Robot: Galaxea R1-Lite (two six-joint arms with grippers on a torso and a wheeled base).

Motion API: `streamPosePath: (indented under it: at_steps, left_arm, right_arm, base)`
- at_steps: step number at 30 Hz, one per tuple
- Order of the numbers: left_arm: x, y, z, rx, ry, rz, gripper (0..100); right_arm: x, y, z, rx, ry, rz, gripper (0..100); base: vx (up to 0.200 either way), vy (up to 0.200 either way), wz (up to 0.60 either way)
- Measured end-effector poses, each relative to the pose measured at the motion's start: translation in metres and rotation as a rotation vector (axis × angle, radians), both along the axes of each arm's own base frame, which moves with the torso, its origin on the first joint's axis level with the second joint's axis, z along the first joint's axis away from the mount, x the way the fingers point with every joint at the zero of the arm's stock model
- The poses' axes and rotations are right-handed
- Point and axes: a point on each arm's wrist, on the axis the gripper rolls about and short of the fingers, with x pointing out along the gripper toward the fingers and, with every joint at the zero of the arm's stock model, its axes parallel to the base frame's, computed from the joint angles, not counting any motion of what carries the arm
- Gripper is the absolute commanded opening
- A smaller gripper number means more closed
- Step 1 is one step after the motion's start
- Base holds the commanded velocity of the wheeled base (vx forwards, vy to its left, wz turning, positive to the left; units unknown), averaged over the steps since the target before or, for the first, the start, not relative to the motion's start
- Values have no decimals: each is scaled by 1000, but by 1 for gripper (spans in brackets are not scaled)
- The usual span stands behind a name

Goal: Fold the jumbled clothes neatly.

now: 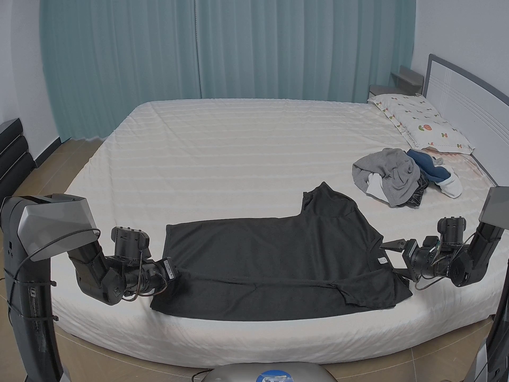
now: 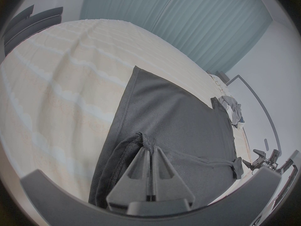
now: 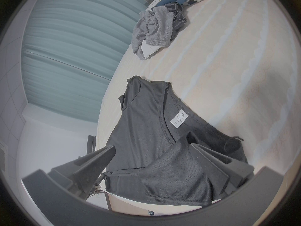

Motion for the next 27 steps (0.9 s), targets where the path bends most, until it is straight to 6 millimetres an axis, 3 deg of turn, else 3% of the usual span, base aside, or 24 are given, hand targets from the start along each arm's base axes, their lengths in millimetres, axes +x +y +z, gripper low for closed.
streamPosePath:
  at_steps: [15, 27]
  left_arm:
    - [-6, 5, 2, -26, 24, 70, 0]
    - [-8, 6, 4, -32, 25, 79, 0]
  right_arm:
    - [5, 13, 1, -132, -75, 80, 100]
    - [7, 2, -8, -261, -117, 142, 100]
  base:
    - [0, 0, 0]
    - [0, 0, 0]
